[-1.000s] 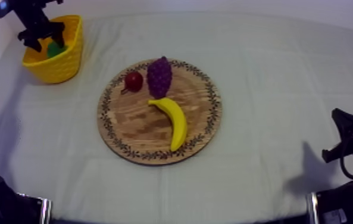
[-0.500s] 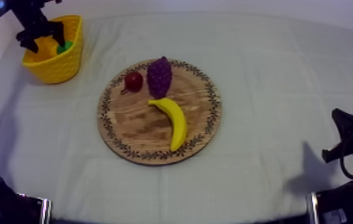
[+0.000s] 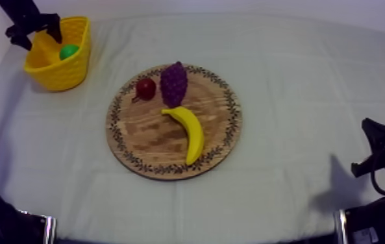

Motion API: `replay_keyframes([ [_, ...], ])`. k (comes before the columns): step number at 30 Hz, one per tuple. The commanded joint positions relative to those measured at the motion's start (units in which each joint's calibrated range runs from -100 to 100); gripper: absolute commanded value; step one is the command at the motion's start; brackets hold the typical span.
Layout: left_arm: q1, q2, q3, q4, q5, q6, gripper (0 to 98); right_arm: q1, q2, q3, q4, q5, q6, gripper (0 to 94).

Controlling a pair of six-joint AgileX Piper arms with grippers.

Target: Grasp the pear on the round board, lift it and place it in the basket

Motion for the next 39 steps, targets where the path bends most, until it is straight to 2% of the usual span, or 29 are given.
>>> replay_keyframes([
  [1,0.05,-2.65,1.19,0.08,-0.11,0.09,89.3,0.01,-0.03,-0.02,0.01,0.02,-0.01,0.4],
  [15,0.41,-18.94,11.69,0.87,-0.3,0.75,79.2,0.01,-0.03,-0.02,0.01,0.02,-0.01,0.4],
  [27,0.44,-33.57,26.45,2.4,-6.0,0.32,69.5,0.01,-0.03,-0.02,0.01,0.02,-0.01,0.4],
  [39,-0.66,-50.47,43.6,7.04,-15.42,-3.04,61.7,0.01,-0.03,-0.02,0.01,0.02,-0.01,0.4],
])
